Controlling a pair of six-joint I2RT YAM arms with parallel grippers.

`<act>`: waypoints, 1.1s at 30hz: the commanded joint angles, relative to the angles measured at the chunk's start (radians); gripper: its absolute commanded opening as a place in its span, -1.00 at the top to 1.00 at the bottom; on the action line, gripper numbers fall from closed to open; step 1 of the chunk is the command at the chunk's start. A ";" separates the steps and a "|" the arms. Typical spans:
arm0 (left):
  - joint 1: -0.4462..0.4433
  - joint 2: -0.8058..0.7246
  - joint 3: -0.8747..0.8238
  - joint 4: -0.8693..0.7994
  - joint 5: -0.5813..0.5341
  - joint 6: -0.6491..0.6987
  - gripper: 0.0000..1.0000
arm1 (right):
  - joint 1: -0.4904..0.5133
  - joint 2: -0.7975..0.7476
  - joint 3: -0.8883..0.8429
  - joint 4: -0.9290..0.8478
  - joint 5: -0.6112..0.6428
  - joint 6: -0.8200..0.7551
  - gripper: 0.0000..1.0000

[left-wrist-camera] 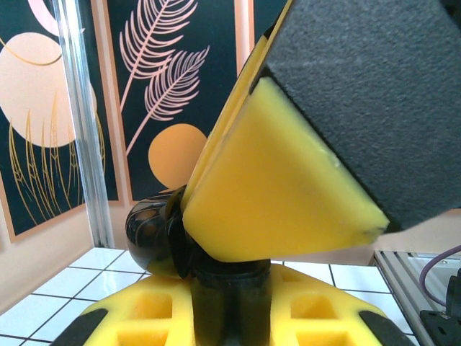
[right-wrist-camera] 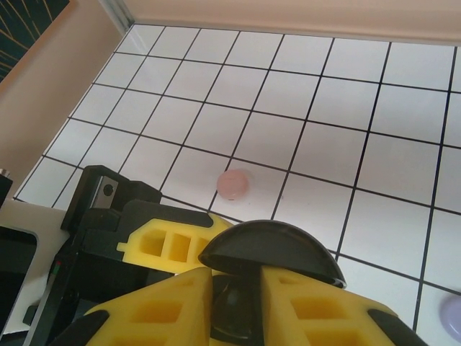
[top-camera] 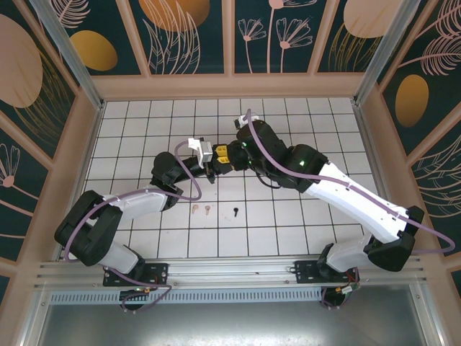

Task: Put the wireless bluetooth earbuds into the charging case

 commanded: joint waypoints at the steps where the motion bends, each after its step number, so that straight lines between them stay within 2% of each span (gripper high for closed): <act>1: 0.006 -0.030 0.032 0.040 0.021 0.007 1.00 | 0.001 0.013 -0.010 -0.011 0.030 -0.024 0.60; 6: 0.005 -0.033 0.032 0.041 0.019 0.004 1.00 | 0.001 0.010 -0.017 -0.007 0.033 -0.026 0.76; 15: 0.007 -0.022 0.030 0.044 0.015 -0.001 1.00 | 0.001 -0.020 -0.004 0.015 0.079 -0.024 0.87; 33: 0.006 0.022 0.037 0.064 0.019 -0.022 1.00 | -0.006 -0.040 0.076 0.070 0.129 -0.072 0.89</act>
